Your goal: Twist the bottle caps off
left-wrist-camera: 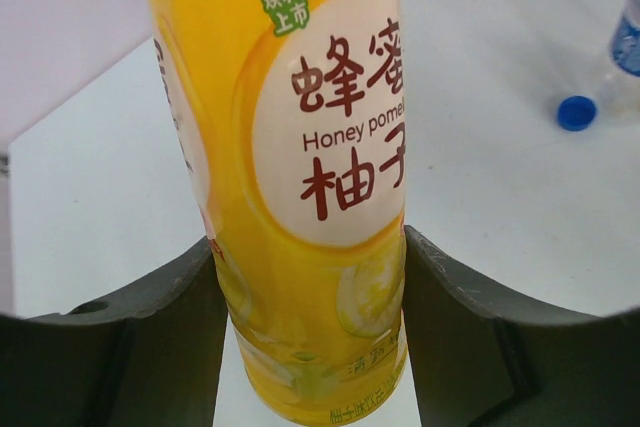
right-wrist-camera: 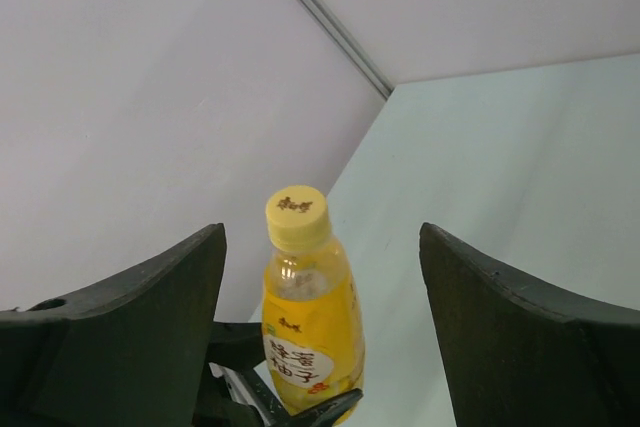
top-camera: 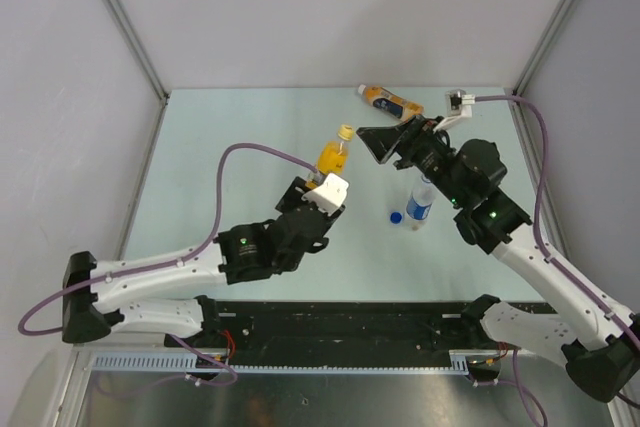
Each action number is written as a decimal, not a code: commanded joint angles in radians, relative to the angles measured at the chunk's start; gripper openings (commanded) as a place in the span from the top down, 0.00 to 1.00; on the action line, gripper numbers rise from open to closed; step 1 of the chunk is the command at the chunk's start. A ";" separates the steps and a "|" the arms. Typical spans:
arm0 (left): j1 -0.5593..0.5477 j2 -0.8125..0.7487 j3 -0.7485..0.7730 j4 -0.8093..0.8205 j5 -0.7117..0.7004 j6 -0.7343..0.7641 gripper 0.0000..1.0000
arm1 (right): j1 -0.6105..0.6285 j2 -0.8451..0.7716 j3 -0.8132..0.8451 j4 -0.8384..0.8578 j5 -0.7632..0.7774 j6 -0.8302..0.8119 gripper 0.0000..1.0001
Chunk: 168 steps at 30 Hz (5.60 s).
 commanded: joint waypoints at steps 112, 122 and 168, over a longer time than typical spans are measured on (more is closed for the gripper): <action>0.287 -0.369 -0.184 0.459 1.552 -0.208 1.00 | -0.242 -0.039 -0.115 0.612 -0.909 0.092 0.83; 0.307 -0.336 -0.174 0.397 1.509 -0.184 1.00 | -0.263 -0.152 -0.115 0.493 -0.742 0.042 0.02; -0.098 -0.044 -0.060 0.078 -0.168 -0.061 1.00 | 0.053 0.039 0.088 -0.061 -0.038 -0.064 0.02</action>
